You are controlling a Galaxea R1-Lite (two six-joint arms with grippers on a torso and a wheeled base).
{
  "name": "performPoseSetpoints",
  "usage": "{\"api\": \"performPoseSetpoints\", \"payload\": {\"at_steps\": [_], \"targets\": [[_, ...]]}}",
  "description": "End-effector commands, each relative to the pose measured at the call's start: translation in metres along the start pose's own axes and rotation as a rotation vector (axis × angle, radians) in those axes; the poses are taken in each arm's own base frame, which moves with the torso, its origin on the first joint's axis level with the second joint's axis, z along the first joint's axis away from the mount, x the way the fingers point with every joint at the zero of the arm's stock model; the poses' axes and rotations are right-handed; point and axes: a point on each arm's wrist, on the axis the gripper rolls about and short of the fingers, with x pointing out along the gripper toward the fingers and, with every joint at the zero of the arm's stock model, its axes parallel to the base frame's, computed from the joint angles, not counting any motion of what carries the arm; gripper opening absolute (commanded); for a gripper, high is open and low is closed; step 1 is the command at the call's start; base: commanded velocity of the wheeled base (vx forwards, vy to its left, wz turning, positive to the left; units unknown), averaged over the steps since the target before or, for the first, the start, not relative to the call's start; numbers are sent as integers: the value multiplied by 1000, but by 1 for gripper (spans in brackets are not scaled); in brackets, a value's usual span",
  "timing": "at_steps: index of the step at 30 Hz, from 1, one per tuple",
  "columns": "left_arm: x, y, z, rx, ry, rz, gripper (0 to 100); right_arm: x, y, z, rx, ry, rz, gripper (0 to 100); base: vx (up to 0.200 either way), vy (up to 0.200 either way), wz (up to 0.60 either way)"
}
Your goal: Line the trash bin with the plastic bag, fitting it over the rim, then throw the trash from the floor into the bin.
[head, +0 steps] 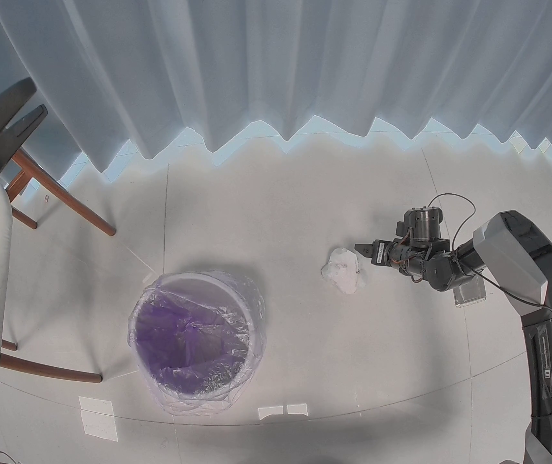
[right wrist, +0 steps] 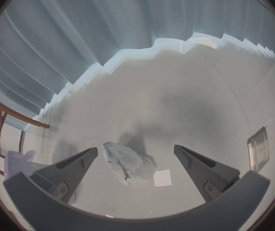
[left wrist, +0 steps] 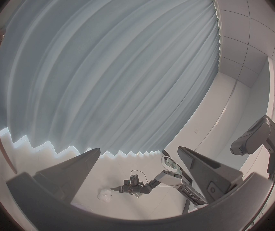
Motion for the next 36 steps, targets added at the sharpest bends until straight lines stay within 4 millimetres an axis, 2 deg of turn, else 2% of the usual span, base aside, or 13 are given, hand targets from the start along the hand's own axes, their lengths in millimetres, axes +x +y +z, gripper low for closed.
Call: {"api": "performPoseSetpoints", "payload": {"at_steps": [1,5,11,16,21,31,36], "targets": [[1,1,-1,-3,5,-2,100,22,-6,-17,-12,41,-8,100,0,0,0],[1,1,-2,-5,7,-4,100,33,-5,-13,-30,29,0,100,0,0,0],[1,0,-1,-4,6,-5,100,44,-5,-21,-78,38,4,100,0,0,0],[2,1,-2,-7,10,-4,100,51,6,-23,-102,38,27,100,0,0,0],[2,1,-2,-7,10,-4,100,51,12,-18,-101,36,67,100,0,0,0],[2,1,-2,-6,11,-7,100,58,18,-26,-105,59,91,100,0,0,0],[2,1,-3,-8,14,-7,100,47,28,-8,-112,-6,113,100,0,0,0]]}}
